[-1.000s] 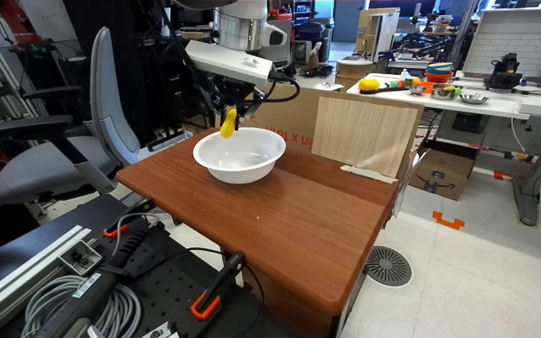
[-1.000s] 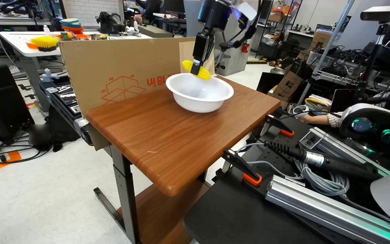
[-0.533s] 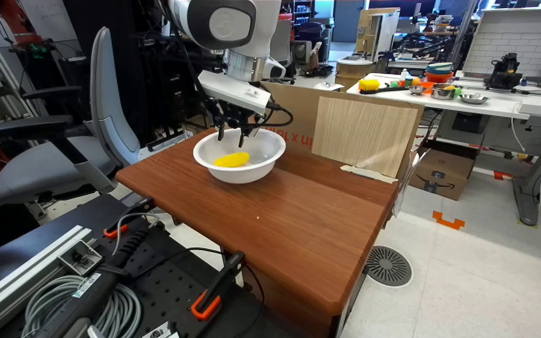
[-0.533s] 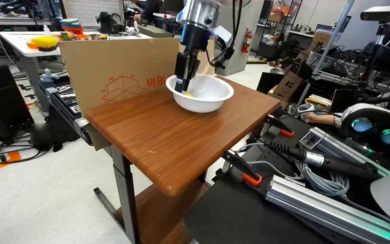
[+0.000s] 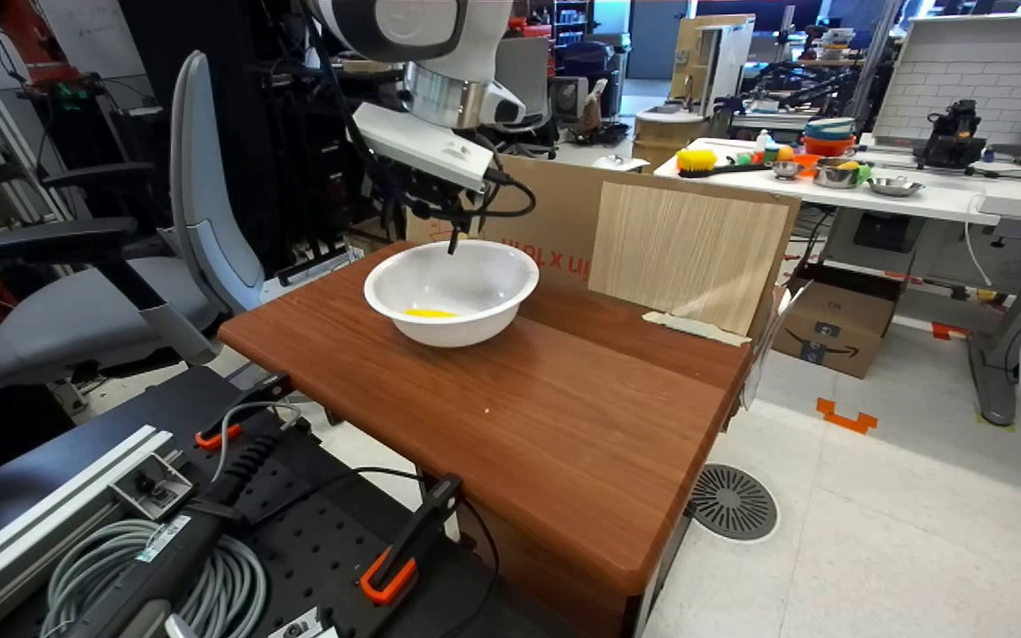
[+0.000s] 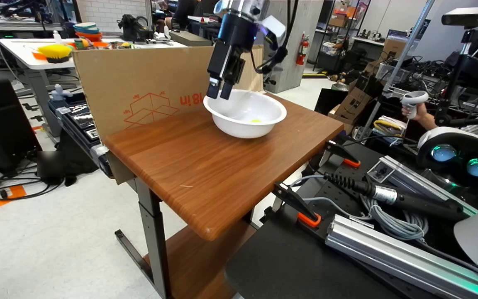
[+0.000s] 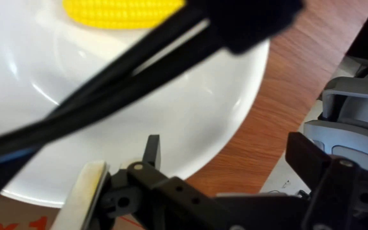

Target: Put the yellow object inside the white bowl

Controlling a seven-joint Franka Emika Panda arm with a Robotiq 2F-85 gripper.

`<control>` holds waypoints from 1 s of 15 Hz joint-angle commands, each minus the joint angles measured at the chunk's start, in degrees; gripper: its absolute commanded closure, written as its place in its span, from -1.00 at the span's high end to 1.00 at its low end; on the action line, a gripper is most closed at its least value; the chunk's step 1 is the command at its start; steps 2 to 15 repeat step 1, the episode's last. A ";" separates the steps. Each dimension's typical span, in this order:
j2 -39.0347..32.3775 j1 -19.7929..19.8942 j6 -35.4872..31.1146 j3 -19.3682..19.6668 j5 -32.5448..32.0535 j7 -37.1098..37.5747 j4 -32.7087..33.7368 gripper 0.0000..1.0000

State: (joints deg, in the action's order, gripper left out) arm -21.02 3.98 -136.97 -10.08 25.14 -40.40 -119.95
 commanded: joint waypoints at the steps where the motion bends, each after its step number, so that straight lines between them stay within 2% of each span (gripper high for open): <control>1: 13.42 1.29 2.27 -2.98 5.53 -4.52 -9.76 1.00; 15: 13.42 1.29 2.27 -2.98 5.53 -4.52 -9.76 1.00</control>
